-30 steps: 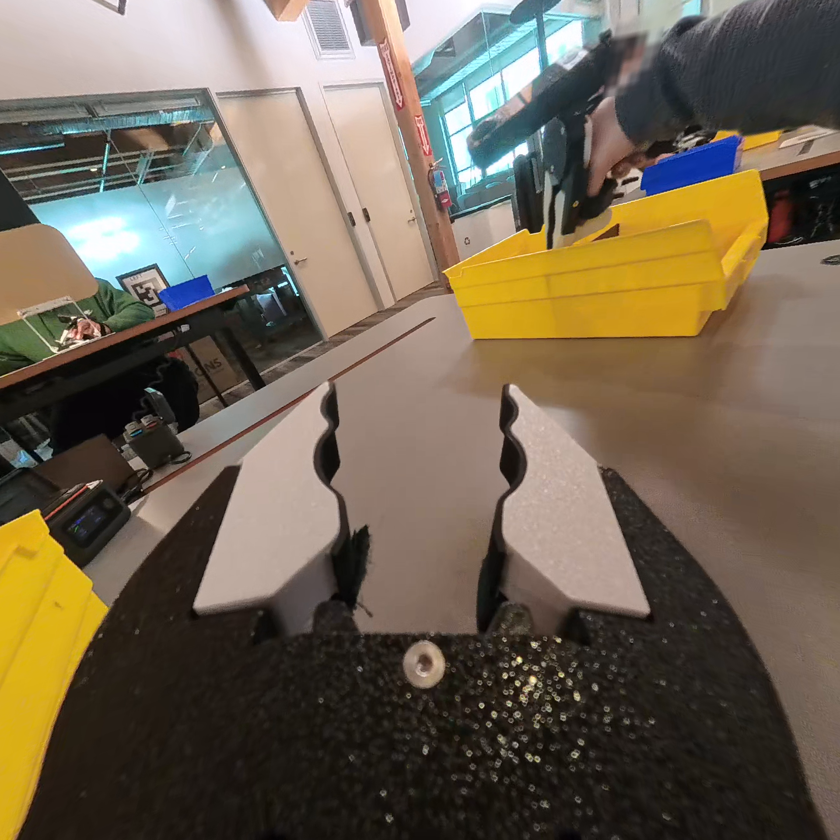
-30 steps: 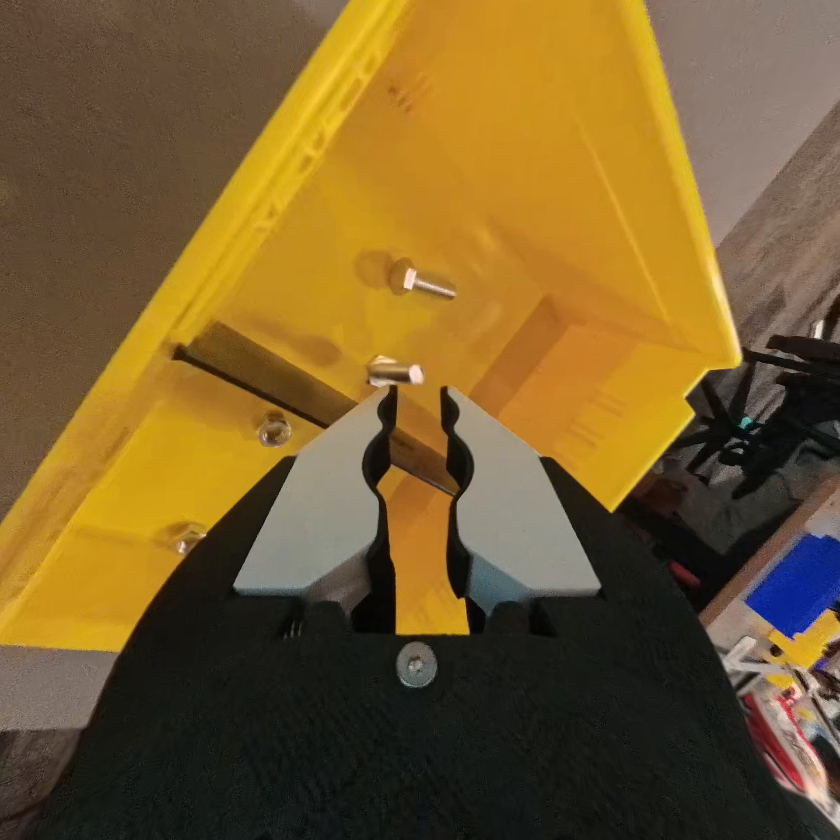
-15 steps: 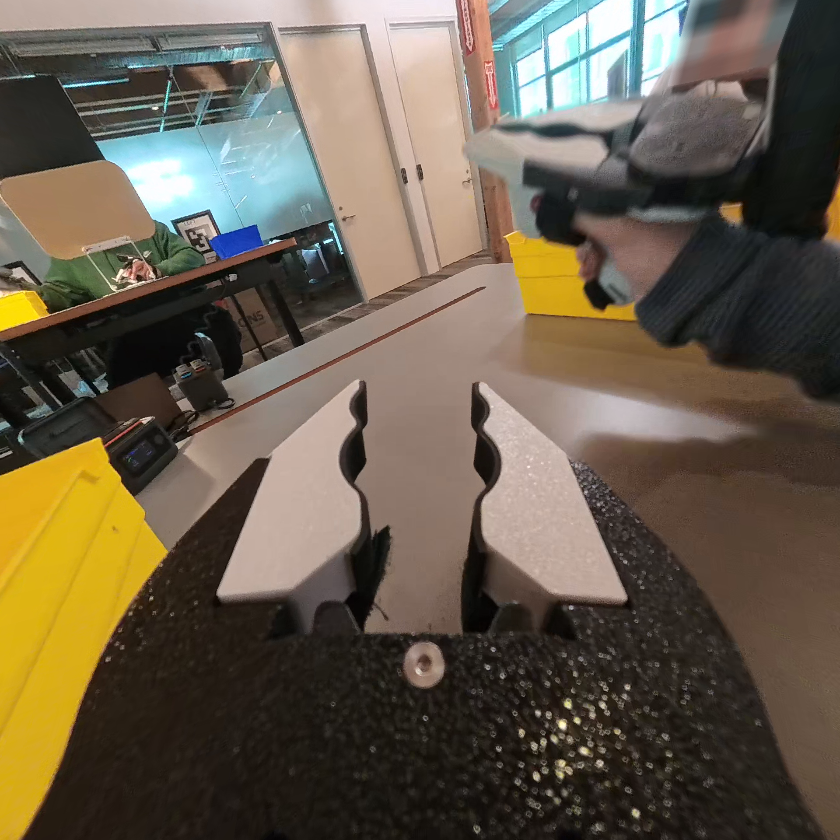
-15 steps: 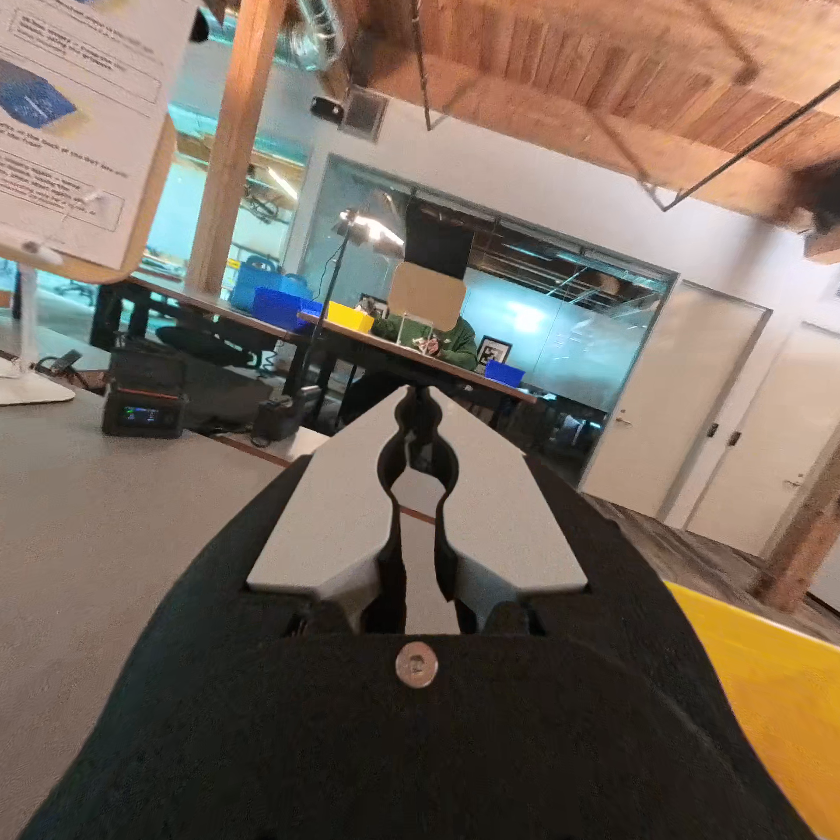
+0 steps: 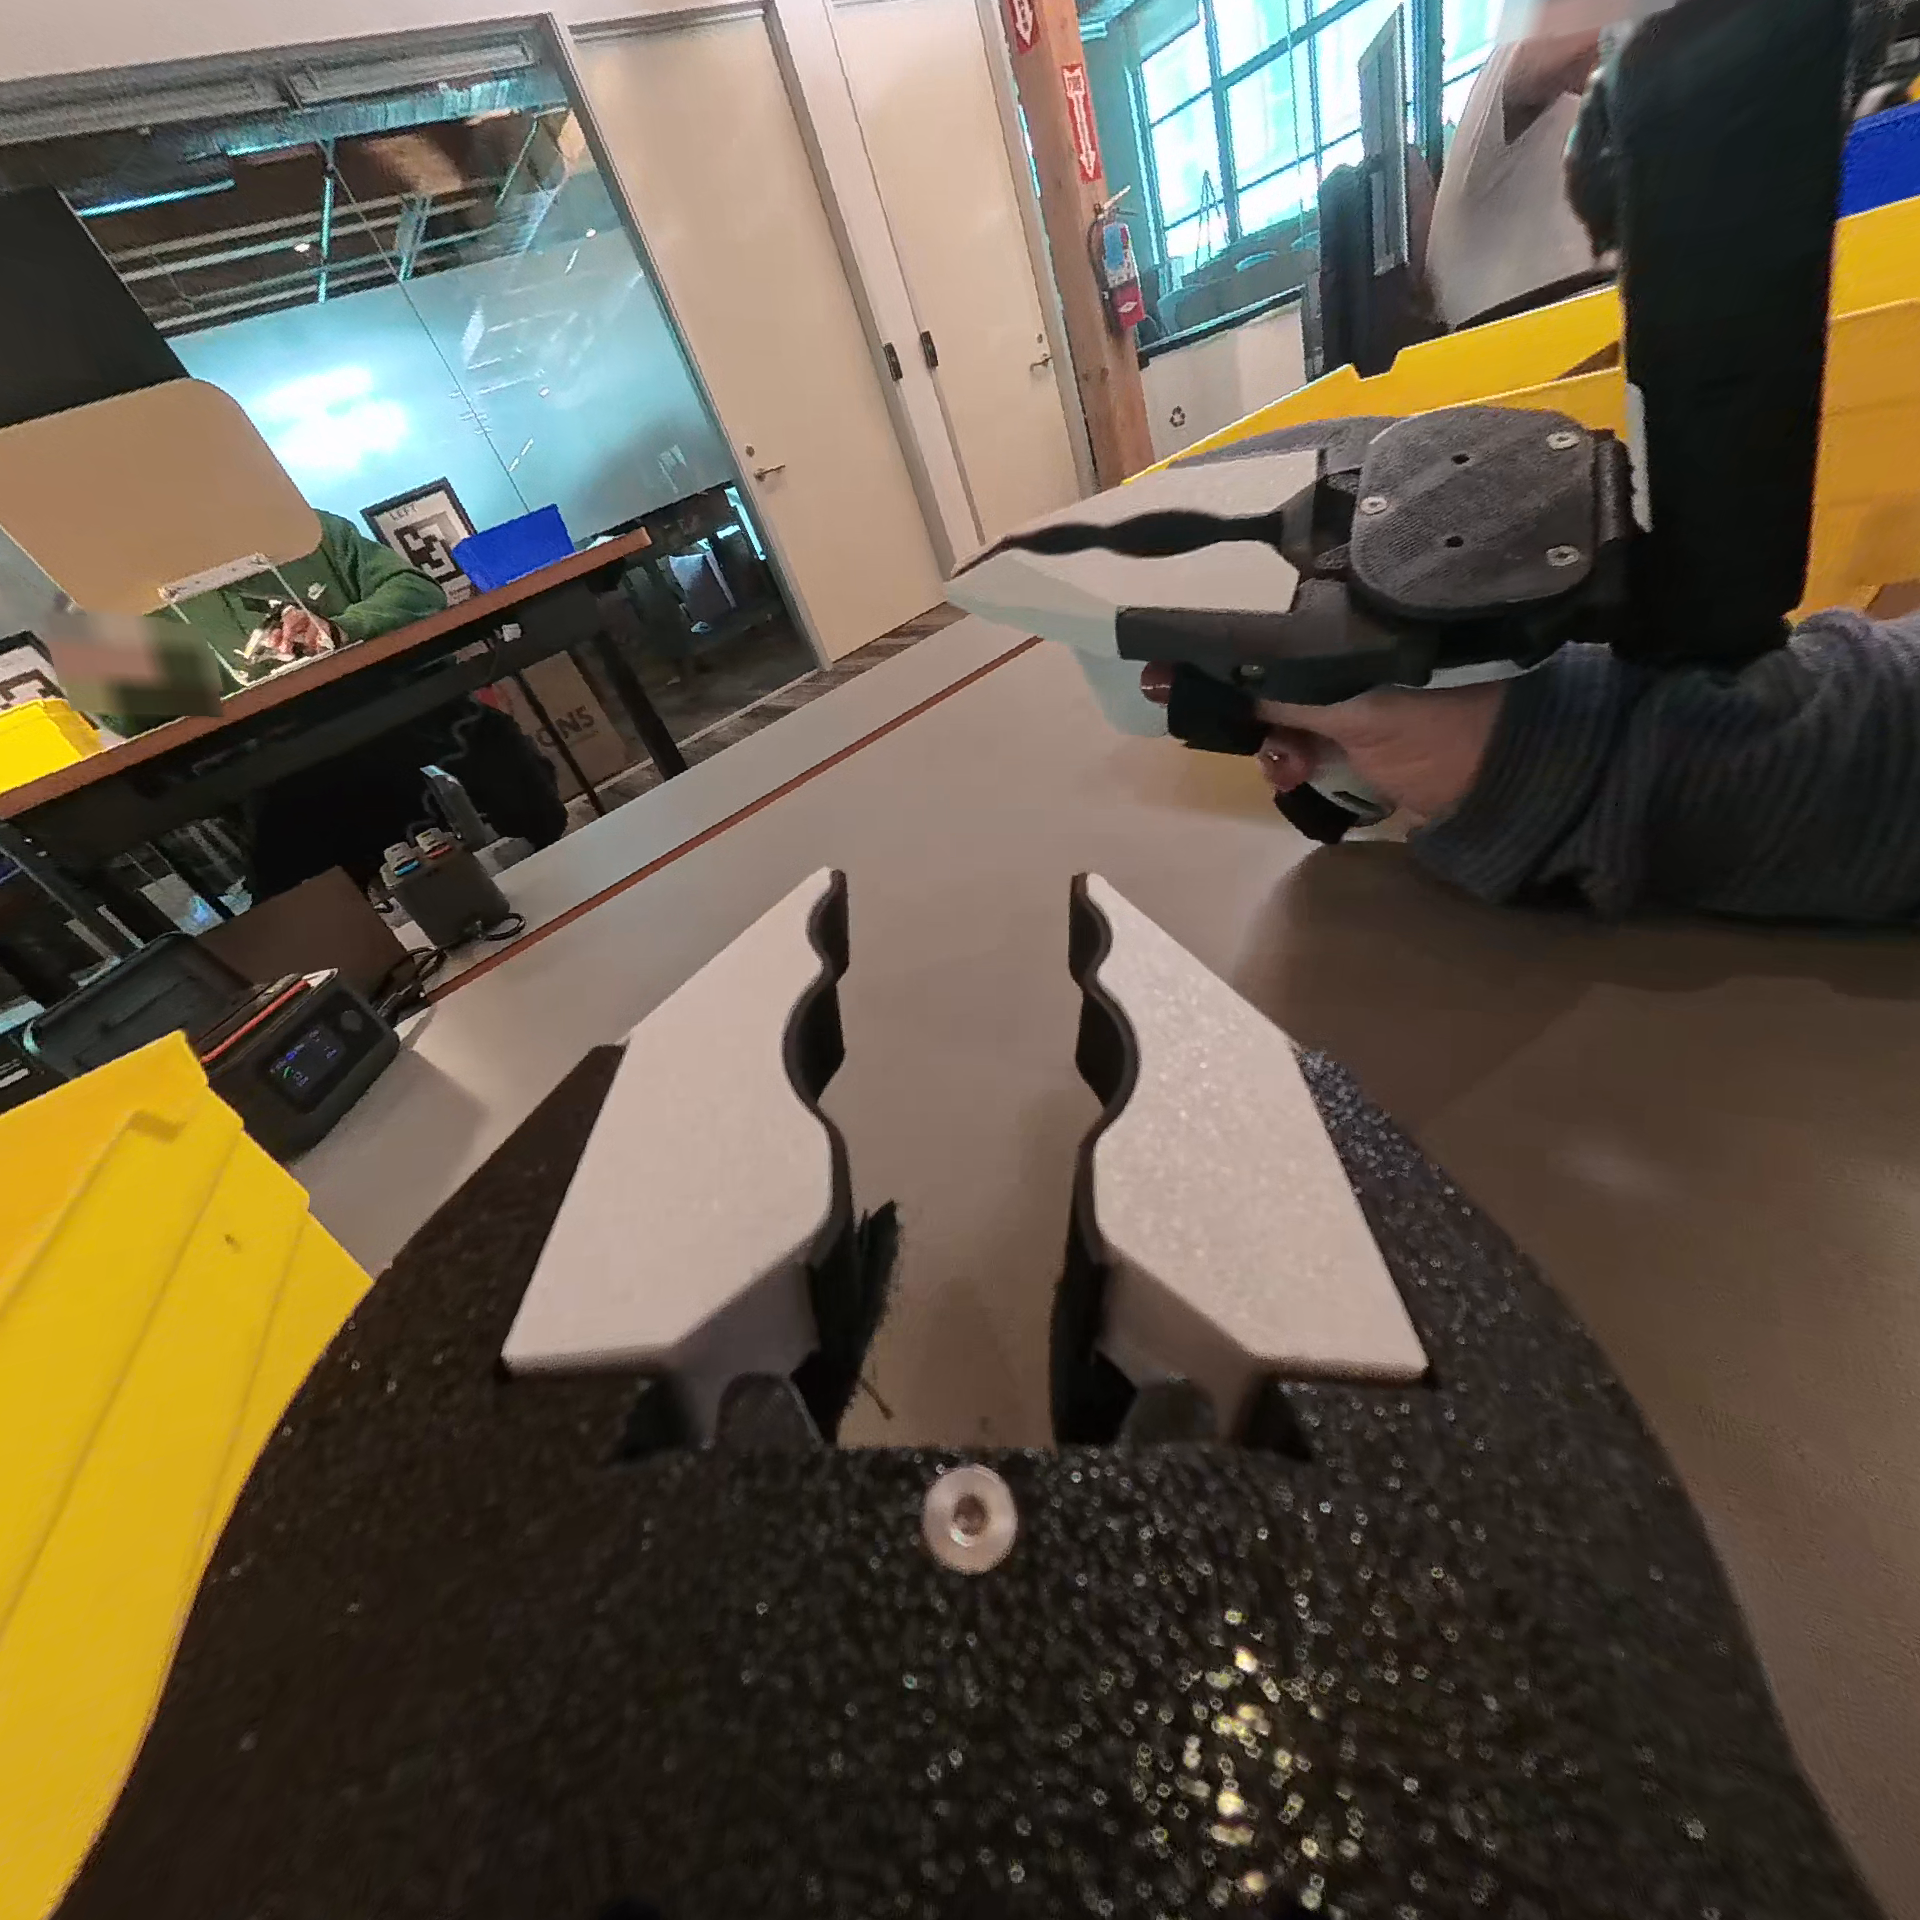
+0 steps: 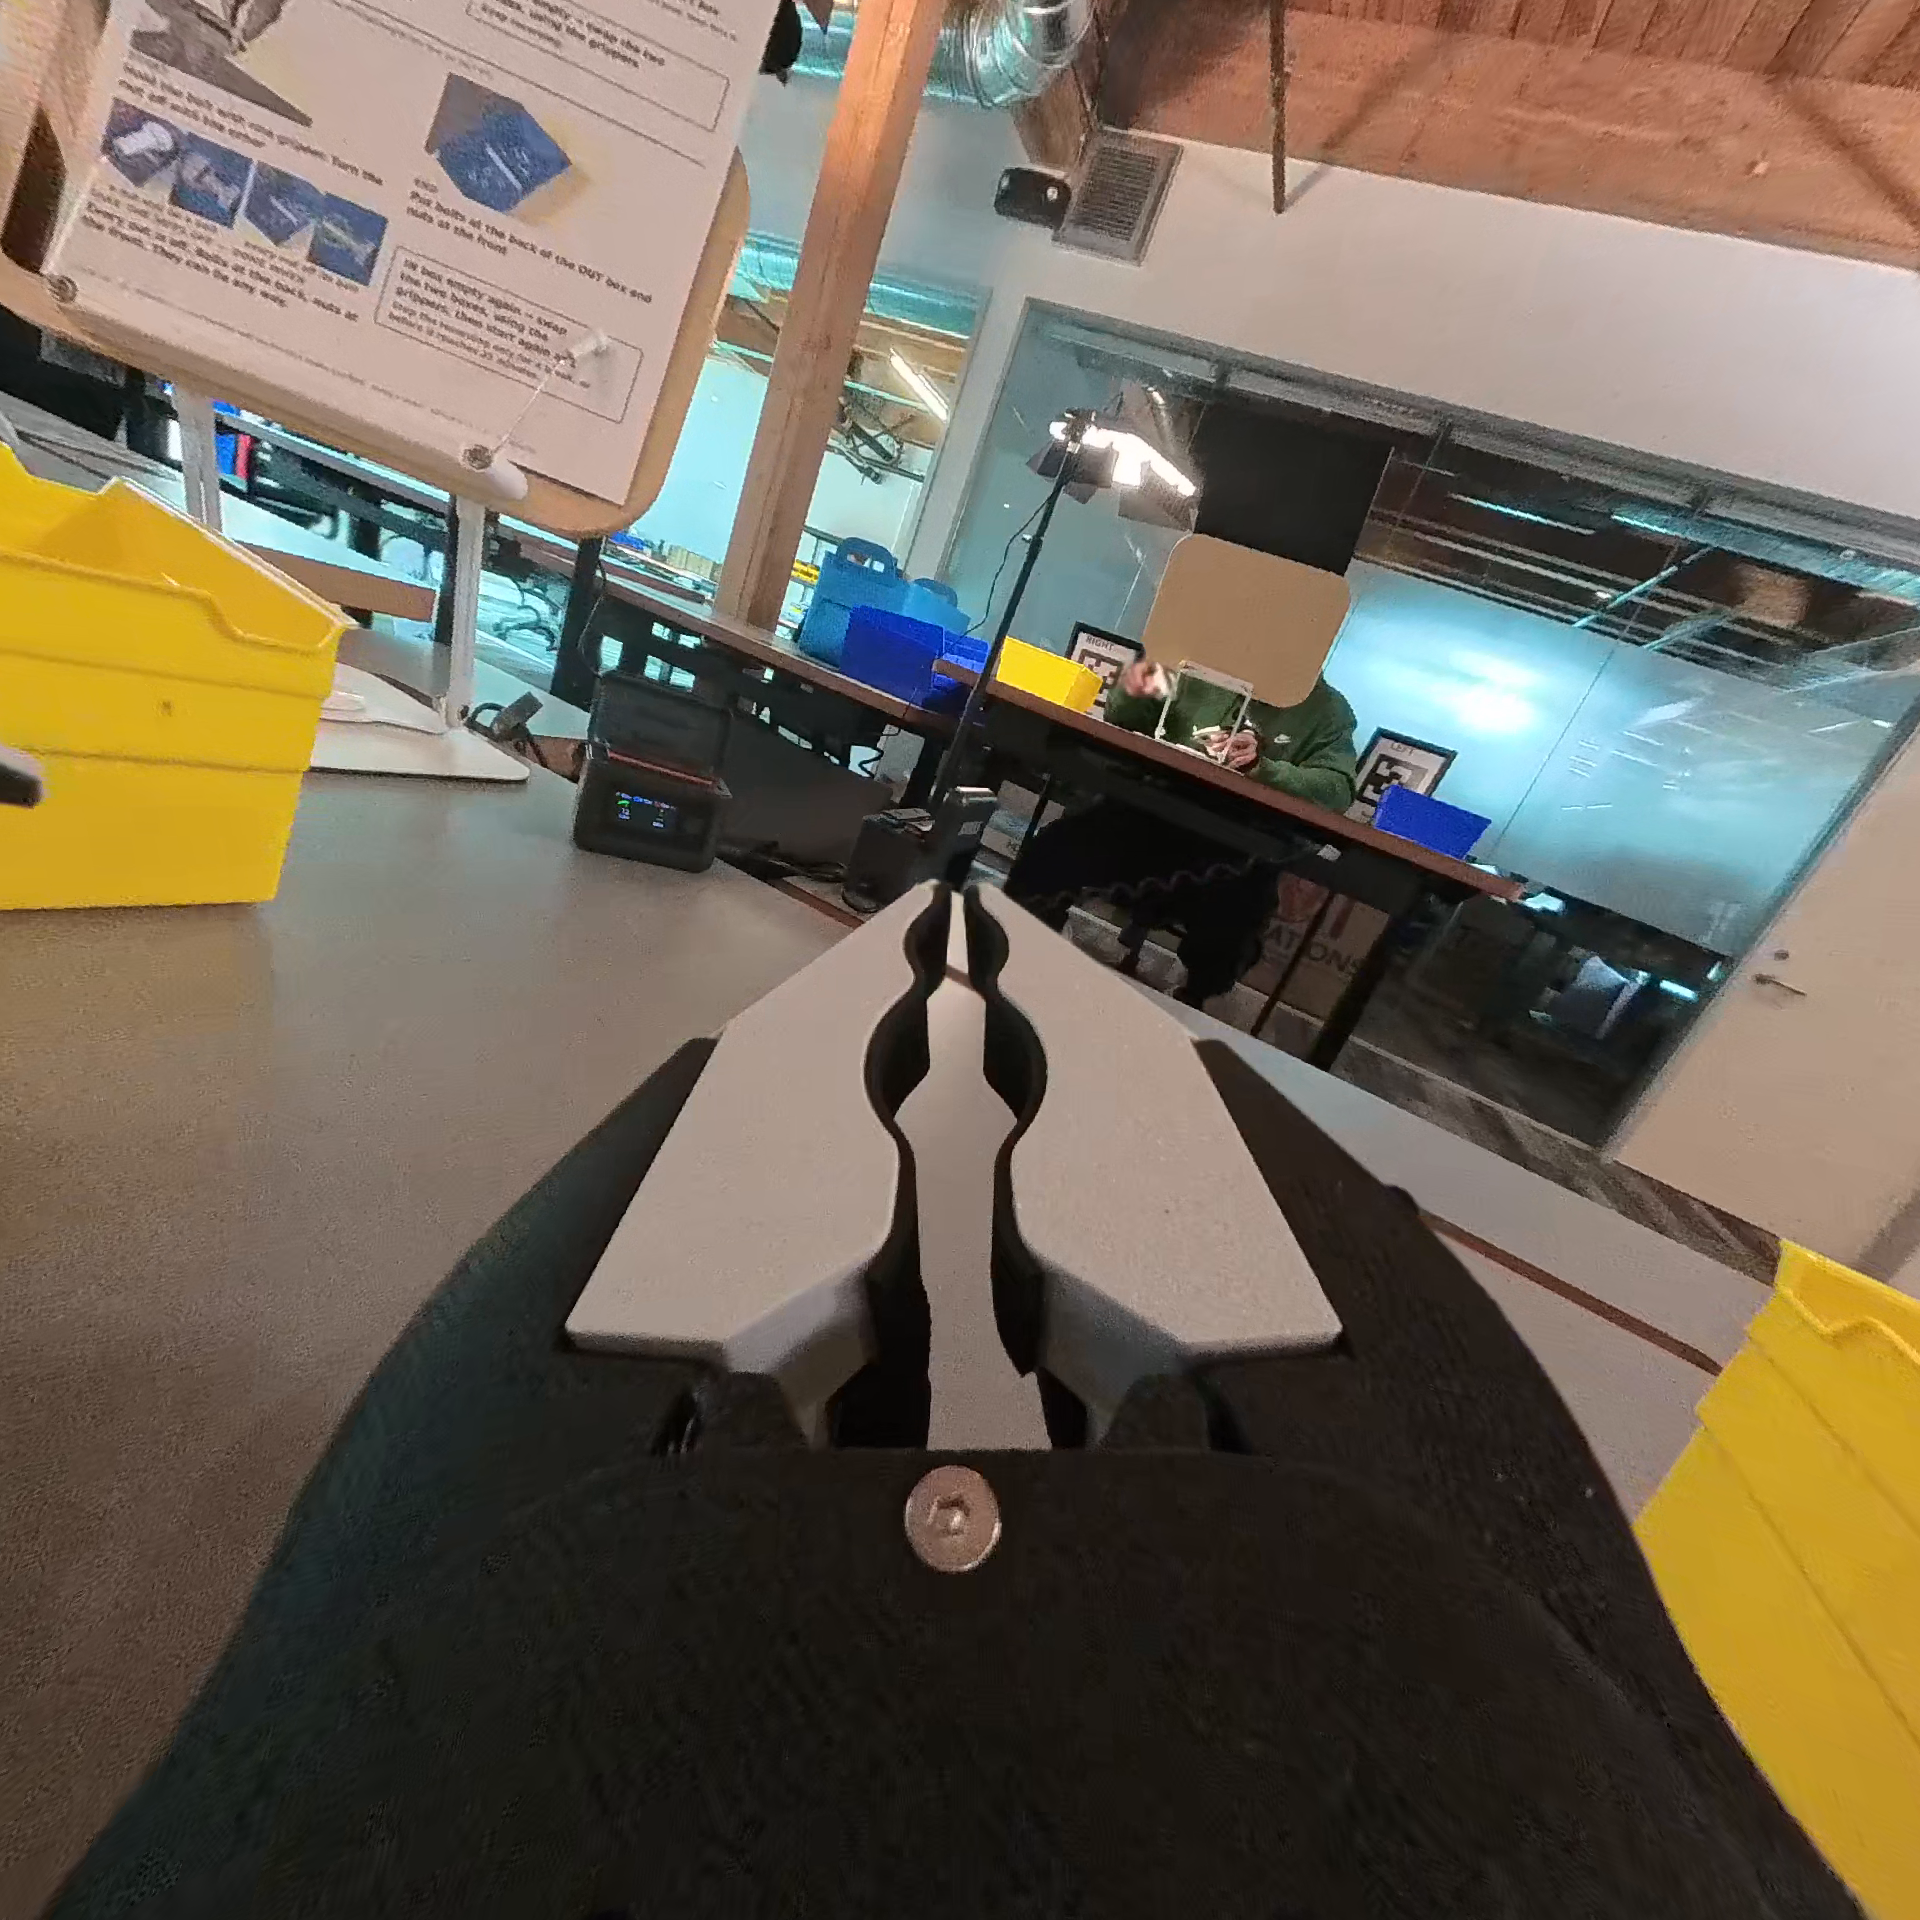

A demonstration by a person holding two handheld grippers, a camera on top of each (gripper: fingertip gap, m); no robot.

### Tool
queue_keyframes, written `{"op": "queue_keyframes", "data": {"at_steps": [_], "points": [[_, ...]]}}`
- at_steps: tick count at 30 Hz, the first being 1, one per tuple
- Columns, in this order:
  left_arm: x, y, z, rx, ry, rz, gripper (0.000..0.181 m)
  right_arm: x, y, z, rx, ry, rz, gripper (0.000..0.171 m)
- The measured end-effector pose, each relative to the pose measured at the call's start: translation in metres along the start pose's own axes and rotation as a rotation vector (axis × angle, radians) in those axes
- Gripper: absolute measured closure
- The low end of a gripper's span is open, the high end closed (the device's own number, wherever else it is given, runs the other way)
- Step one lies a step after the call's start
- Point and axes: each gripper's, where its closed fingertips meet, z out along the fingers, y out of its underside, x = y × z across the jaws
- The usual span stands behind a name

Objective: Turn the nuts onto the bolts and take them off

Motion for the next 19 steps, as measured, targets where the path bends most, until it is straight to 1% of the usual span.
{"op": "queue_keyframes", "data": {"at_steps": [8,10,13,14,16,18,19], "points": [[0.012,-0.001,0.0,-0.002,0.047,0.044,0.143,-0.003,0.004,0.001,-0.015,-0.028,0.018,0.17],[0.02,-0.018,-0.006,0.031,0.104,0.001,0.142,-0.006,0.004,0.0,-0.012,-0.04,0.007,0.17],[0.027,-0.068,-0.028,0.107,0.201,-0.005,0.141,-0.01,0.003,0.0,-0.01,-0.056,-0.018,0.17],[0.017,-0.083,-0.036,0.094,0.176,0.012,0.142,-0.011,0.003,0.0,-0.01,-0.061,-0.024,0.17],[-0.024,-0.1,-0.056,-0.005,0.038,0.038,0.152,-0.012,0.003,0.0,-0.011,-0.065,-0.031,0.17],[-0.065,-0.102,-0.084,-0.112,-0.032,0.013,0.152,-0.012,0.004,-0.001,-0.012,-0.065,-0.033,0.17],[-0.086,-0.096,-0.098,-0.169,-0.065,-0.021,0.154,-0.011,0.004,-0.001,-0.012,-0.064,-0.033,0.17]]}}
